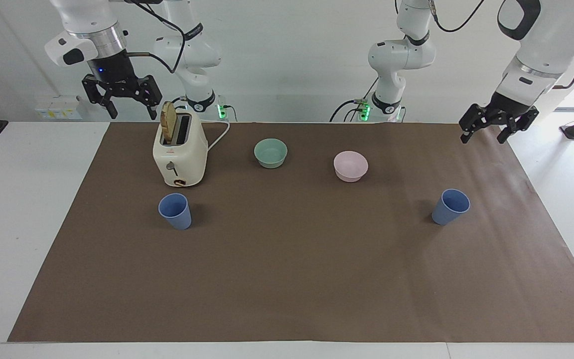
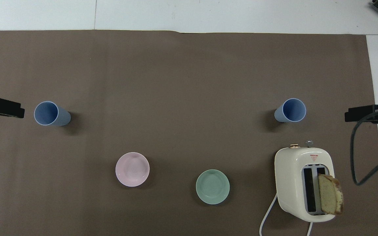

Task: Stack blue cups with both arms

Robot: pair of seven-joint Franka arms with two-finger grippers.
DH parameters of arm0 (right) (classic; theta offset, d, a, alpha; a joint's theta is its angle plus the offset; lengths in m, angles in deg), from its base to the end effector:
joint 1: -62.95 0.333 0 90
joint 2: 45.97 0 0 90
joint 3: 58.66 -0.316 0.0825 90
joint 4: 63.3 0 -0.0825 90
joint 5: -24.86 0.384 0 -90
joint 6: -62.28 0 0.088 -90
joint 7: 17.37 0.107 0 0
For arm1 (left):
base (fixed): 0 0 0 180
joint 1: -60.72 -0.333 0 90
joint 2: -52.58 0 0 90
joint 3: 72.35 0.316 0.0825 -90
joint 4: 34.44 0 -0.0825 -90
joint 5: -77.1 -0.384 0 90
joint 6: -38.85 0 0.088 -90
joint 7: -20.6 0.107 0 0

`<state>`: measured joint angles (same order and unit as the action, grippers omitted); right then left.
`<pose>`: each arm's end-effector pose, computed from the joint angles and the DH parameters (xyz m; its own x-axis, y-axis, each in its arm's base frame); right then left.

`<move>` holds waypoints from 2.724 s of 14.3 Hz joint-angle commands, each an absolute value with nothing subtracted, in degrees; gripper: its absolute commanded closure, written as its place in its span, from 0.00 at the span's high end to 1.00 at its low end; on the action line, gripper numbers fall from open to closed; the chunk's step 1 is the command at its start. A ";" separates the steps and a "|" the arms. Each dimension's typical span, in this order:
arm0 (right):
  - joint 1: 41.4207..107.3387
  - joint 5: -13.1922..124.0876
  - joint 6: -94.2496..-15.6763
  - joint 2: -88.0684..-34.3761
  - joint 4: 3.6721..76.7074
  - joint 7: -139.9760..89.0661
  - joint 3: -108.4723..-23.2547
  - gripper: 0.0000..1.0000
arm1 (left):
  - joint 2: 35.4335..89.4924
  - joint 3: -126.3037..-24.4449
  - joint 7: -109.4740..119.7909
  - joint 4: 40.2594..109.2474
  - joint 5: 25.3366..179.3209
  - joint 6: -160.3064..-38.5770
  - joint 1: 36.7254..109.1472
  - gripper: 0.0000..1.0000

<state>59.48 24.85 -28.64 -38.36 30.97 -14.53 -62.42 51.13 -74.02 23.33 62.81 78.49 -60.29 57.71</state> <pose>0.5142 0.0051 0.6615 0.9962 -0.0444 0.0743 -0.0449 -0.9990 0.0052 0.5588 0.0107 0.5926 0.9980 -0.0205 0.0593 -0.0217 -0.9996 0.0206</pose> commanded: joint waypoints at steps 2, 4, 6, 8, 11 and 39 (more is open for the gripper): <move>58.82 24.86 -27.98 -37.71 31.45 -14.12 -62.88 1.00 | 53.53 -74.54 23.33 69.52 77.98 -70.45 54.75 1.00; 58.82 24.86 -27.98 -37.71 31.45 -14.12 -62.88 1.00 | 56.78 -74.54 23.41 70.49 77.98 -74.33 53.52 1.00; 58.82 24.86 -27.98 -37.71 31.45 -14.12 -62.88 1.00 | 59.42 -74.63 23.41 70.50 77.98 -75.84 52.20 1.00; 58.82 24.86 -27.98 -37.71 31.45 -14.12 -62.88 1.00 | 61.62 -74.63 23.33 71.89 78.07 -77.85 51.76 1.00; 58.82 24.86 -28.07 -37.71 31.45 -14.12 -62.88 1.00 | 61.89 -74.63 23.33 76.20 79.04 -83.31 51.40 1.00; 58.82 24.86 -27.98 -37.71 31.45 -14.12 -62.88 1.00 | 60.66 -76.92 -9.60 67.60 82.20 -77.95 78.88 0.00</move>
<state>59.48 24.85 -28.64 -38.36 30.97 -14.53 -62.42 60.49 -78.11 -4.29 67.81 82.98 -78.07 73.54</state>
